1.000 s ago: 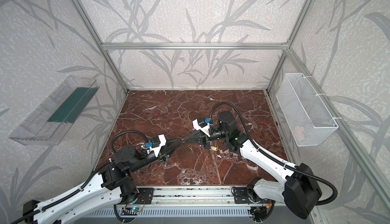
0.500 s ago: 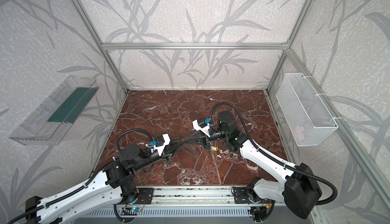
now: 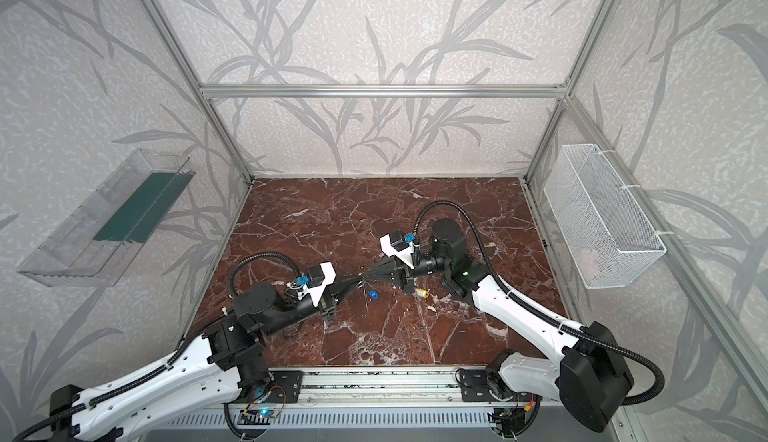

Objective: Put the keys on the keyring

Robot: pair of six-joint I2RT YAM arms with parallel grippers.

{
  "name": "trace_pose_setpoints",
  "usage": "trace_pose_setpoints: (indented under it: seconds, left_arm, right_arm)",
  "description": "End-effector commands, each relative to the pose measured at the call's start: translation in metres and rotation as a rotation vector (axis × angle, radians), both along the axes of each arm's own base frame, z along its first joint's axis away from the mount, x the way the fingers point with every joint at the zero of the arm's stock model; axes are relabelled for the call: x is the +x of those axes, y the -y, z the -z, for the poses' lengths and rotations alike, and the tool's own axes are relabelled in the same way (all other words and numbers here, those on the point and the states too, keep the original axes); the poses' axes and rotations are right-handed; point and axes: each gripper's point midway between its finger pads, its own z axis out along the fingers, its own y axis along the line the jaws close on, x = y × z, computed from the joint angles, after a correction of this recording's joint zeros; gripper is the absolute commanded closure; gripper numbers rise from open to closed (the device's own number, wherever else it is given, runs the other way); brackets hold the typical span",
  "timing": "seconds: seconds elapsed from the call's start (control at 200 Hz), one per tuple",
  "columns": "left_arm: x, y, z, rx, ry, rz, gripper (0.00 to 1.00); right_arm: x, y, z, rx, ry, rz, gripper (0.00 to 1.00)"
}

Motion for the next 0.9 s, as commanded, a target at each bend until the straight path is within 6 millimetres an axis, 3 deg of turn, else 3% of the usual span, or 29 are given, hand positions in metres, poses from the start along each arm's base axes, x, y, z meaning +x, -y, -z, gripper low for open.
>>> trace_pose_setpoints:
  seconds: [0.0,0.055,0.185,0.305,0.645,0.895]
  left_arm:
    - [0.012,-0.004,-0.017,-0.015,0.026,-0.071,1.0]
    - [0.014,-0.004,-0.016,-0.01,0.026,-0.079,1.0]
    - [0.019,-0.006,-0.016,-0.012,0.025,-0.11,1.0]
    - [0.021,-0.01,-0.015,-0.009,0.031,-0.136,1.0]
    - [0.037,-0.018,-0.008,0.021,0.026,-0.249,1.0]
    - [0.046,-0.017,0.003,0.074,0.029,-0.311,1.0]
  right_arm:
    - [-0.006,-0.001,-0.01,0.015,0.018,-0.015,1.0]
    - [-0.004,-0.001,-0.009,0.009,0.016,-0.005,1.0]
    - [0.002,0.002,-0.006,-0.006,0.013,0.044,0.75]
    - [0.005,0.007,-0.004,-0.01,0.011,0.078,0.67]
    - [0.021,0.022,0.003,-0.037,0.015,0.24,0.63]
    - [0.041,0.045,0.032,-0.155,-0.052,0.478,0.63]
